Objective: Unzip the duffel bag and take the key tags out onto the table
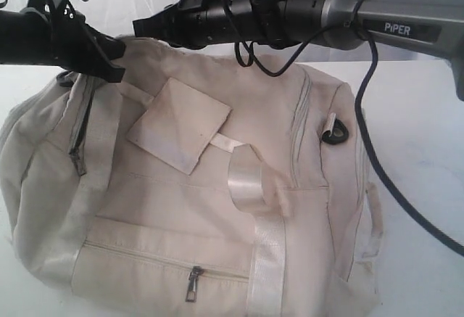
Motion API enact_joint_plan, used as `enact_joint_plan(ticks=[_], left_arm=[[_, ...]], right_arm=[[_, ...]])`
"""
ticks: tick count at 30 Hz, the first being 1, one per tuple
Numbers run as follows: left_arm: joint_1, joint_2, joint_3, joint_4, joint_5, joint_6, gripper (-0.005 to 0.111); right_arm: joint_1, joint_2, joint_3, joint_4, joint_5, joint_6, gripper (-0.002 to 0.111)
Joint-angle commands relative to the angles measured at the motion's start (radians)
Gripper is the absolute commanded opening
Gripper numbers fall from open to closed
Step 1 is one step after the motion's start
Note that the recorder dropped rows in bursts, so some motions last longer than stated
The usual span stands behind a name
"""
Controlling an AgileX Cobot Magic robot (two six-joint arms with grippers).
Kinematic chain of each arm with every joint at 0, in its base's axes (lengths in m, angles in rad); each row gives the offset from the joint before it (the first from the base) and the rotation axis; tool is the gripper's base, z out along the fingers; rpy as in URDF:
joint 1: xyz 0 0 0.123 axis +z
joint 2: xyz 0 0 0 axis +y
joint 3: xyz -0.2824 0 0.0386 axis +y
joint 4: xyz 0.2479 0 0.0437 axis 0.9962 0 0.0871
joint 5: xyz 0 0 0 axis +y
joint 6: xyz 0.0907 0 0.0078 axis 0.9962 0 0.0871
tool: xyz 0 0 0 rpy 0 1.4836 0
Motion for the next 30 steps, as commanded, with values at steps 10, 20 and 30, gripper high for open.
enact_joint_plan(ticks=[10, 20, 30], left_arm=[[0.001, -0.037, -0.005, -0.030, -0.064, -0.003, 0.000], [0.001, -0.037, -0.005, -0.030, -0.090, -0.003, 0.000], [0.001, -0.037, -0.005, -0.030, -0.104, -0.003, 0.000]], right_arm=[[-0.098, -0.014, -0.008, -0.005, -0.065, 0.046, 0.000], [-0.191, -0.014, -0.008, -0.300, 0.126, 0.276, 0.000], [-0.265, -0.037, -0.008, -0.307, 0.227, 0.292, 0.000]])
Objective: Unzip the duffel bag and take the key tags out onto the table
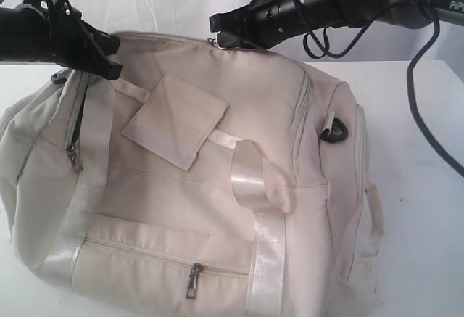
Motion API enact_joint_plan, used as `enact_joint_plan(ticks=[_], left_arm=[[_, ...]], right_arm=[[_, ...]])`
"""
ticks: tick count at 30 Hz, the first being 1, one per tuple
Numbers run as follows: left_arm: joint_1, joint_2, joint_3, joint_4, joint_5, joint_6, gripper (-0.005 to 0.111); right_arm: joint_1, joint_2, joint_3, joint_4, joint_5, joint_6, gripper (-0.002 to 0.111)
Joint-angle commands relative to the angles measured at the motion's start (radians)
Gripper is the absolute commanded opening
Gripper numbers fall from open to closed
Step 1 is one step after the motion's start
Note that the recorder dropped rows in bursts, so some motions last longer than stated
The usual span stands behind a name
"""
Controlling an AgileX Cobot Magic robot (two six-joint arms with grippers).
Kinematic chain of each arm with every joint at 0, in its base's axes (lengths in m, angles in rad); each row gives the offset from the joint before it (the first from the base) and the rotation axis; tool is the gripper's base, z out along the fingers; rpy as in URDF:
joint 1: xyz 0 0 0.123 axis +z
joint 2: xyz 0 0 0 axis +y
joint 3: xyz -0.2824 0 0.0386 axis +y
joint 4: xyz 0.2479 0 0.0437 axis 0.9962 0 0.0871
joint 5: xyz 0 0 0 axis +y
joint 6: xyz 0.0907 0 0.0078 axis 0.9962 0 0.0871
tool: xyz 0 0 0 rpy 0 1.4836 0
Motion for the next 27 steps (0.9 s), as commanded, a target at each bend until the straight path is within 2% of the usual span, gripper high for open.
enact_joint_plan(ticks=[1, 8, 15, 27], left_arm=[[0.004, -0.028, -0.005, -0.034, -0.050, -0.003, 0.000], [0.004, -0.011, -0.005, -0.034, -0.071, -0.003, 0.000], [0.004, 0.009, -0.005, -0.034, -0.093, -0.003, 0.000], [0.004, 0.020, -0.005, -0.035, -0.101, -0.003, 0.000]], right_arm=[[-0.057, -0.032, -0.006, -0.034, -0.020, 0.007, 0.000], [-0.121, -0.095, -0.006, -0.053, 0.098, 0.009, 0.000], [-0.178, -0.140, -0.006, -0.247, 0.207, 0.145, 0.000], [-0.238, -0.218, -0.004, -0.357, 0.421, 0.254, 0.000]])
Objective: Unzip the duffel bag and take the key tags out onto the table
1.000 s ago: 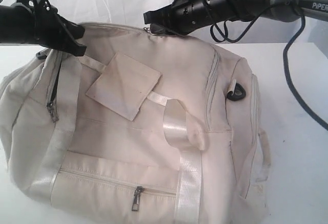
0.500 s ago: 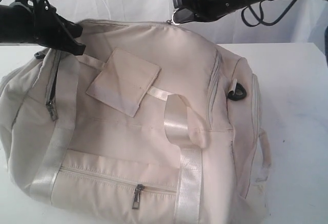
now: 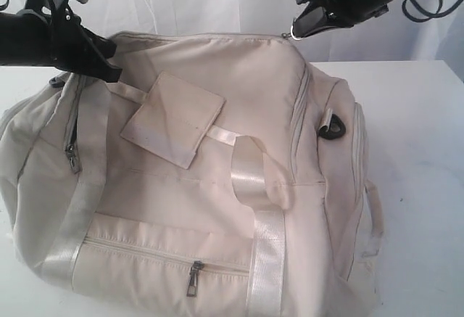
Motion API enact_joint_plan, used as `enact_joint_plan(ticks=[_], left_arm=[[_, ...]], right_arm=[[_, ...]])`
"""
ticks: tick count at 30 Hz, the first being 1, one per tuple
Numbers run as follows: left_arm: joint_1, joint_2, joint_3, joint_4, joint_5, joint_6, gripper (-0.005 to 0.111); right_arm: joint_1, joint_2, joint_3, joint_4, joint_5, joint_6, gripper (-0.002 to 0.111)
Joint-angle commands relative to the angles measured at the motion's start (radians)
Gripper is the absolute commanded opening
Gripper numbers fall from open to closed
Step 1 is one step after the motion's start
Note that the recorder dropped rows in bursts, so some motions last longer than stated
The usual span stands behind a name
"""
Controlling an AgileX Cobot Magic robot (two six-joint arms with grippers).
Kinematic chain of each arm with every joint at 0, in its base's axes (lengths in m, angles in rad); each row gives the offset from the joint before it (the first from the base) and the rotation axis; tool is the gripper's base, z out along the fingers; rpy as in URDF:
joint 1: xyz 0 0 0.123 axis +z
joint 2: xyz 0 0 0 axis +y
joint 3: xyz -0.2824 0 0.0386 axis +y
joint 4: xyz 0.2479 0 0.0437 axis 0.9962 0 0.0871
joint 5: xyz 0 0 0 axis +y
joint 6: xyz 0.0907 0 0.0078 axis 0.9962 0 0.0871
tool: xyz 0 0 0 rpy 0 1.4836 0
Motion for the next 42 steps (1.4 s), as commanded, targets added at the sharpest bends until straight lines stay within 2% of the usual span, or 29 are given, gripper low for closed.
enact_joint_plan(ticks=[1, 16, 20, 31, 33, 35, 37, 39, 40, 42], left_arm=[[0.005, -0.003, -0.005, -0.031, -0.050, -0.003, 0.000], [0.005, -0.003, -0.005, -0.033, -0.050, -0.029, 0.000], [0.005, -0.003, -0.005, -0.033, -0.050, -0.029, 0.000], [0.005, -0.003, -0.005, -0.033, -0.048, -0.029, 0.000], [0.005, -0.032, -0.005, -0.033, -0.002, -0.029, 0.001], [0.005, -0.060, -0.005, -0.021, 0.056, -0.024, 0.009], [0.005, -0.095, -0.005, 0.017, 0.165, -0.034, 0.036], [0.005, -0.123, -0.005, 0.110, 0.285, -0.140, 0.067], [0.005, -0.128, -0.005, 0.137, 0.291, -0.170, 0.070], [0.005, -0.152, -0.011, 0.201, 0.334, -0.329, 0.070]], right_arm=[[-0.024, -0.044, -0.004, -0.093, 0.050, 0.044, 0.000], [-0.024, -0.120, -0.002, -0.161, 0.222, 0.116, 0.000], [-0.024, -0.170, 0.096, -0.248, 0.188, 0.148, 0.000], [-0.024, -0.285, 0.290, -0.248, 0.088, 0.152, 0.000], [-0.024, -0.285, 0.290, -0.243, 0.067, 0.152, 0.000], [-0.024, -0.285, 0.290, -0.240, 0.053, 0.152, 0.000], [-0.024, -0.285, 0.290, -0.232, 0.046, 0.152, 0.000], [-0.024, -0.285, 0.290, -0.222, 0.046, 0.149, 0.000], [-0.024, -0.285, 0.290, -0.222, 0.046, 0.149, 0.000], [-0.024, -0.285, 0.290, -0.222, 0.045, 0.141, 0.000]])
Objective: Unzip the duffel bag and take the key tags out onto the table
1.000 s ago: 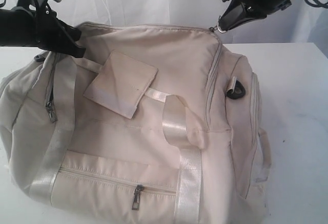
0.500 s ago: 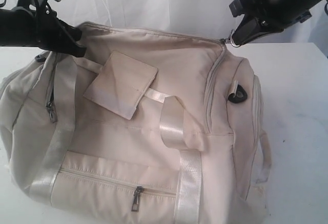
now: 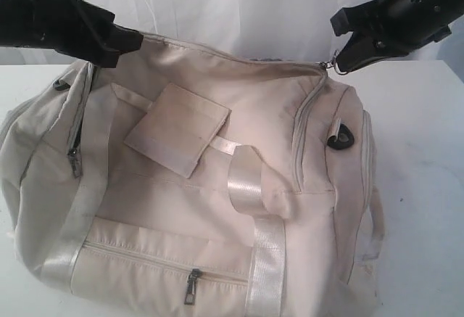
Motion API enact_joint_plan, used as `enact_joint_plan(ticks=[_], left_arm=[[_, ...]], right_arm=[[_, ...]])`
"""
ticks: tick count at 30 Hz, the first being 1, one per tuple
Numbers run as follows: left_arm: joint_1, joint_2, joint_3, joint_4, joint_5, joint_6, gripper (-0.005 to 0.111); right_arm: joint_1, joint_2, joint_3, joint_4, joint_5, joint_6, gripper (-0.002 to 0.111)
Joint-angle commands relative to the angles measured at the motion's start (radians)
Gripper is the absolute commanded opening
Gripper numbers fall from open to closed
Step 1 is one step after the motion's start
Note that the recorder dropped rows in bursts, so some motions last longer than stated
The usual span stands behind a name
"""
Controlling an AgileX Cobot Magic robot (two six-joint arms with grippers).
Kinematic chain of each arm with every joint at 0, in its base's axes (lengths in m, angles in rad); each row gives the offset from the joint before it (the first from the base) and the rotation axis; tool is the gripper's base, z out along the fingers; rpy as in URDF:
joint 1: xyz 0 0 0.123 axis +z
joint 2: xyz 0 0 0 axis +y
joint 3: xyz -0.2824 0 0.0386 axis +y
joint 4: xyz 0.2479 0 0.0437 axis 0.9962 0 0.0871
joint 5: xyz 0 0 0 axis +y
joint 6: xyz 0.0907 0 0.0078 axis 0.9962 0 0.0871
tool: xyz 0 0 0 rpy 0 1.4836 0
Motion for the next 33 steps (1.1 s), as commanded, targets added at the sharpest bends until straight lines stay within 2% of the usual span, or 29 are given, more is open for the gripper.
enact_joint_plan(ticks=[1, 2, 3, 4, 5, 8, 12, 19, 30, 33], left_arm=[[-0.005, -0.039, -0.056, 0.189, 0.200, -0.302, 0.065], [-0.021, -0.037, -0.091, 0.284, 0.251, -0.395, 0.062], [-0.065, -0.022, -0.171, 0.509, 0.320, -0.583, 0.059], [-0.096, -0.010, -0.221, 0.640, 0.354, -0.685, 0.059], [-0.162, 0.023, -0.317, 0.857, 0.433, -0.816, 0.059], [-0.245, 0.100, -0.453, 1.019, 0.520, -0.873, 0.059], [-0.334, 0.199, -0.574, 1.060, 0.509, -0.834, 0.059], [-0.463, 0.324, -0.634, 1.058, 0.283, -0.682, 0.059], [-0.511, 0.409, -0.634, 1.033, 0.058, -0.660, 0.059], [-0.522, 0.434, -0.634, 0.986, 0.034, -0.662, 0.055]], right_arm=[[-0.013, -0.016, 0.003, -0.018, -0.001, -0.009, 0.000], [-0.013, -0.016, 0.003, -0.013, -0.006, -0.012, 0.000], [-0.013, -0.016, 0.003, -0.008, -0.018, -0.012, 0.000], [-0.011, -0.016, 0.003, -0.006, -0.023, -0.012, 0.000], [-0.011, -0.016, 0.003, -0.003, -0.023, -0.014, 0.000], [-0.011, -0.016, 0.003, -0.002, -0.023, -0.014, 0.000], [-0.011, -0.016, 0.003, -0.001, -0.014, -0.014, 0.000], [-0.011, -0.016, 0.003, -0.001, -0.011, -0.014, 0.000], [-0.011, -0.016, 0.003, -0.003, -0.019, -0.014, 0.000], [-0.011, -0.016, 0.003, -0.003, -0.014, -0.012, 0.000]])
